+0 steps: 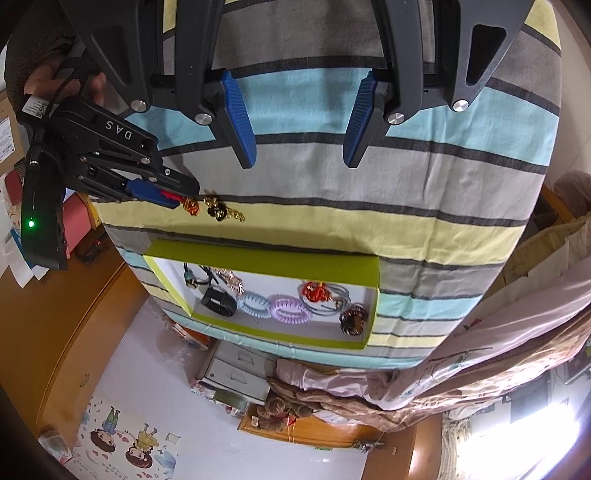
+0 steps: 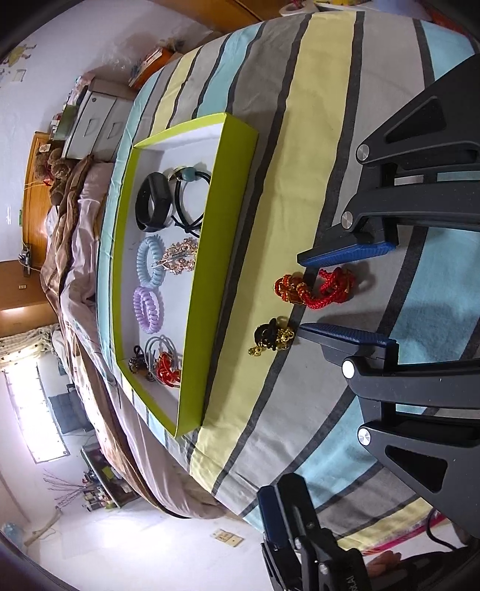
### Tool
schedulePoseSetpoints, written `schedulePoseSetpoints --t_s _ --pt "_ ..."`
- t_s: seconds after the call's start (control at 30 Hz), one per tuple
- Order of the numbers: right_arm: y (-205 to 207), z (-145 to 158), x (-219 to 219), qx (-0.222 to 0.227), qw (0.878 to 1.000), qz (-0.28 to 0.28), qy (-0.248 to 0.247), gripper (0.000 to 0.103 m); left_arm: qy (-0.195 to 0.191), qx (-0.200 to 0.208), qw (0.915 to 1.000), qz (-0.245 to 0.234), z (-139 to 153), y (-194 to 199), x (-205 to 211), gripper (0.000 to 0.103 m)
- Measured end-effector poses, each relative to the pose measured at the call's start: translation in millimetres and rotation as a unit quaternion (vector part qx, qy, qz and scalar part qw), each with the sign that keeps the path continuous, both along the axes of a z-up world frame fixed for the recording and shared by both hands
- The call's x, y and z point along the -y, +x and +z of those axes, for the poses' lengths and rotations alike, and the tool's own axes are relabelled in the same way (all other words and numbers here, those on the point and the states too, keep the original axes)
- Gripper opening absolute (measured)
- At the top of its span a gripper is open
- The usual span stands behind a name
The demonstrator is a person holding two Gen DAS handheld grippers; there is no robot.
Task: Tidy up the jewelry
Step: 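Close the right tool on the red knotted tassel and lift it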
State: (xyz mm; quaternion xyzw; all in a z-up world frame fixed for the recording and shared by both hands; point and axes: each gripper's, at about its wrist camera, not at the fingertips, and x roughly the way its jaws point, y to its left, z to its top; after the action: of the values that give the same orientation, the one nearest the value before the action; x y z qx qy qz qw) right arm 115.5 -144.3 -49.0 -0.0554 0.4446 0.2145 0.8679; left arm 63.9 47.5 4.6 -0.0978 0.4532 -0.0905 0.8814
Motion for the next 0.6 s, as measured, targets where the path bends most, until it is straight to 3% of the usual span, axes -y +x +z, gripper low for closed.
schedulePoseSetpoints --t_s 0.17,0.3,0.6 --pt "-1.2 0.4 2.2 0.002 1.000 -0.005 -0.001 0.032 0.004 -0.006 0.9997 -0.022 -0.9 -0.7 13.5 0.048" --pt "-3.2 0.3 4.5 0.008 1.000 -0.014 -0.012 0.019 0.004 -0.008 0.9996 -0.025 -1.3 2.1 20.5 0.048" --pt "-5.2 5.5 26.9 0.009 0.999 -0.044 0.026 0.013 0.017 -0.009 0.9992 -0.036 -0.9 12.8 38.4 0.048"
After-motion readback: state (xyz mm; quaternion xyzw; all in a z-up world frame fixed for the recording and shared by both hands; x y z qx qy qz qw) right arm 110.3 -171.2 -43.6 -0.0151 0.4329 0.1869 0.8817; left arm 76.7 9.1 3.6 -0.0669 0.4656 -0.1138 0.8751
